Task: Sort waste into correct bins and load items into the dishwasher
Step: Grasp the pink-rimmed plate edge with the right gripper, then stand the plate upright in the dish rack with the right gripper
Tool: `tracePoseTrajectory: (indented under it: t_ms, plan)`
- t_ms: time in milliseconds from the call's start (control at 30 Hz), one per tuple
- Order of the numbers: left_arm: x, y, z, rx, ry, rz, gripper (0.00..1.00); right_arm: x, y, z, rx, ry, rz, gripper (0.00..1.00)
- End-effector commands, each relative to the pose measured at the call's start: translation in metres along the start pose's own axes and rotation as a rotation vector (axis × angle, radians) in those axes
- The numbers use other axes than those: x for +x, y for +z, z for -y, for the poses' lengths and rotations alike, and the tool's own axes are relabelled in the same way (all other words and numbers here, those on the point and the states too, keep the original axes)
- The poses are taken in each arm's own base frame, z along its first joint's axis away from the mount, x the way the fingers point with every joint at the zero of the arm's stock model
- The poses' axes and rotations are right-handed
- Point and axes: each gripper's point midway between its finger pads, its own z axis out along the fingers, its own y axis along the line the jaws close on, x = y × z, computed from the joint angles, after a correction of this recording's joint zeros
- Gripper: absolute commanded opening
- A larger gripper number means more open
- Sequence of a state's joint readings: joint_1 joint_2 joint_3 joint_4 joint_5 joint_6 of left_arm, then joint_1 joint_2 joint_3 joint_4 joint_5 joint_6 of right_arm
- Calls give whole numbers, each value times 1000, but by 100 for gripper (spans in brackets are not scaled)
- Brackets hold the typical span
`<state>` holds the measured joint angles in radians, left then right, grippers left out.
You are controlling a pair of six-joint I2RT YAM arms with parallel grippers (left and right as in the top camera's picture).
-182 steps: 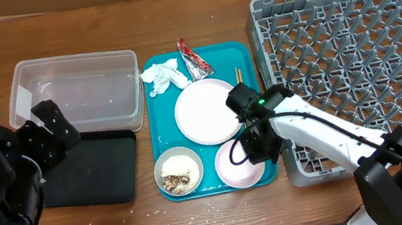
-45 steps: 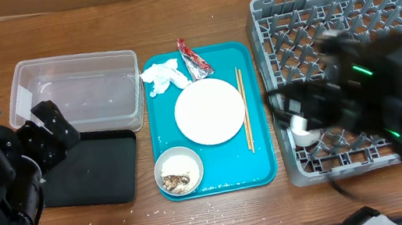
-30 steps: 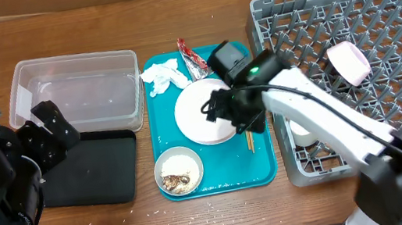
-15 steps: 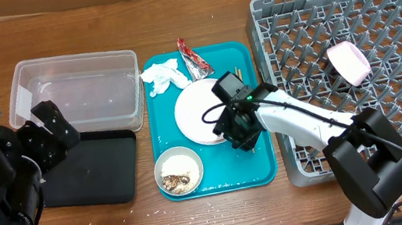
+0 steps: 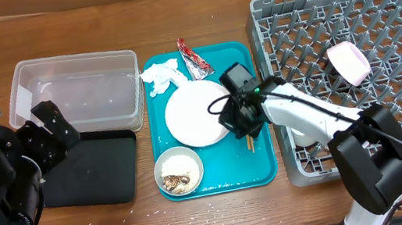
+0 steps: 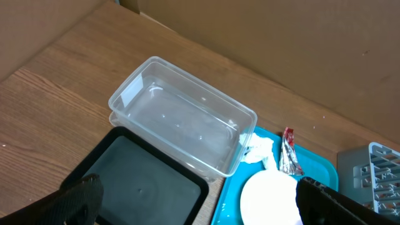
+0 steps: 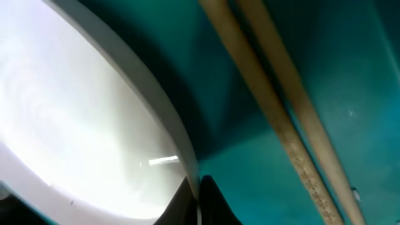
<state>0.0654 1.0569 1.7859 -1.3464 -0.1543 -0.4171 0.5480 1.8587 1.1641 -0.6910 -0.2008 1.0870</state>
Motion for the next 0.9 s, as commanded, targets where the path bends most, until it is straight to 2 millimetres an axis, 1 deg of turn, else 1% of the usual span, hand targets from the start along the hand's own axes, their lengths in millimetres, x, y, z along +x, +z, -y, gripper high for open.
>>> tracePoseTrajectory:
  t_ms: [0, 67, 133, 167, 200, 233, 300, 333, 367, 433, 467, 500, 600, 700, 767, 867]
  plan:
    - [-4, -2, 1, 0, -11, 14, 100, -23, -53, -43, -113, -158, 130, 4]
    - [-4, -2, 1, 1, -12, 14, 100, -29, -85, -58, -157, -261, 210, 4]
    - [-4, -2, 1, 0, -11, 14, 100, -39, -118, -61, -154, -308, 317, 4]
    - [-4, -2, 1, 0, -11, 14, 100, -54, -156, -49, -95, -300, 466, 4]
    - [-4, -2, 1, 0, -11, 14, 100, -63, -177, -39, -50, -282, 554, 4]
    - [-4, -2, 1, 0, -11, 14, 100, -75, -206, -21, 21, -251, 683, 4]
    - [-4, -2, 1, 0, -11, 14, 100, -90, -246, 6, 129, -202, 863, 4]
    - [-4, -2, 1, 0, -11, 14, 100, -98, -272, 25, 207, -168, 979, 4]
    - [-4, -2, 1, 0, -11, 14, 100, -107, -309, 50, 324, -113, 1137, 4]
    - [-4, -2, 1, 0, -11, 14, 100, -114, -336, 71, 439, -64, 1254, 4]
    - [-4, -2, 1, 0, -11, 14, 100, -117, -345, 81, 494, -43, 1294, 4]
    - [-4, -2, 1, 0, -11, 14, 100, -120, -350, 88, 537, -27, 1313, 4]
    - [-4, -2, 1, 0, -11, 14, 100, -132, -351, 104, 615, 15, 1323, 4]
    - [-4, -2, 1, 1, -12, 14, 100, -150, -341, 116, 680, 48, 1303, 4]
    - [-4, -2, 1, 0, -11, 14, 100, -163, -330, 121, 727, 58, 1283, 4]
    - [-4, -2, 1, 1, -12, 14, 100, -182, -310, 122, 793, 33, 1247, 4]
